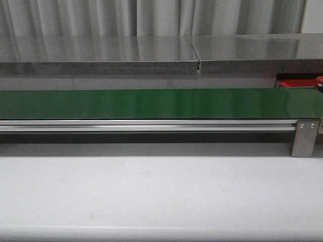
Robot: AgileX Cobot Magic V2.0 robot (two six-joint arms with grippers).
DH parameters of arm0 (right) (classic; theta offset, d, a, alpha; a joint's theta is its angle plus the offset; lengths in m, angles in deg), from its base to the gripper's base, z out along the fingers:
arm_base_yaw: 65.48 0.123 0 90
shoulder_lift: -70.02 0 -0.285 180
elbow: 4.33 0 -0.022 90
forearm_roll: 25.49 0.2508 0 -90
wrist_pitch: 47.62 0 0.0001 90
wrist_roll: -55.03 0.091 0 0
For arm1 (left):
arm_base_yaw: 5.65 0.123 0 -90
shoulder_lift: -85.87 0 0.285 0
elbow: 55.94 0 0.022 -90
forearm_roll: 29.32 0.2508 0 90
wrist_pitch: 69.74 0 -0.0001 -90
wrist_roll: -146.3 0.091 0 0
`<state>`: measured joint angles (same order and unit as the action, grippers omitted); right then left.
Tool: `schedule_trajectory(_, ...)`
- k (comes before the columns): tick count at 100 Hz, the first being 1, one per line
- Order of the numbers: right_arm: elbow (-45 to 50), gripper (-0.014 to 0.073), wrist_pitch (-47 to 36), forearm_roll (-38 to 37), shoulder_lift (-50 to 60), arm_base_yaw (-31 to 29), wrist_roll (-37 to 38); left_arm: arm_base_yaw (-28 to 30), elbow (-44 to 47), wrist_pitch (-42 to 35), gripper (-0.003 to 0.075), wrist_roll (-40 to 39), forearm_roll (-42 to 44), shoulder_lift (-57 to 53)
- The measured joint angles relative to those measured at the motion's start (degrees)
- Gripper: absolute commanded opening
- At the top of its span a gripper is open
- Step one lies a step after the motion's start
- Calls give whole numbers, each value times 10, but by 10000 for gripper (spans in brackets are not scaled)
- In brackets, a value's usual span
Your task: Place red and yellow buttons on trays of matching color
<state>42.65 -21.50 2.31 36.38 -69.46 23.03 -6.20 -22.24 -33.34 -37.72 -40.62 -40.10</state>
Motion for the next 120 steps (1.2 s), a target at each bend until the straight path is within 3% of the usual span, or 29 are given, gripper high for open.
schedule_trajectory(9, 0, -118, 0, 0, 0, 0, 0, 21, -34, -1, 10, -1, 0, 56)
schedule_trajectory(16, 0, -118, 0, 0, 0, 0, 0, 35, -61, -2, 82, -1, 0, 101)
schedule_trajectory(33, 0, -118, 0, 0, 0, 0, 0, 57, -118, -14, 395, 0, 0, 194)
schedule_trajectory(40, 1, -118, 0, 0, 0, 0, 0, 67, -140, -15, 470, 1, 0, 228)
schedule_trajectory(86, 1, -118, 0, 0, 0, 0, 0, 167, -349, 74, 440, 2, -19, 449)
schedule_trajectory(120, 1, -118, 0, 0, 0, 0, 0, 231, -480, 91, 440, -25, -23, 587)
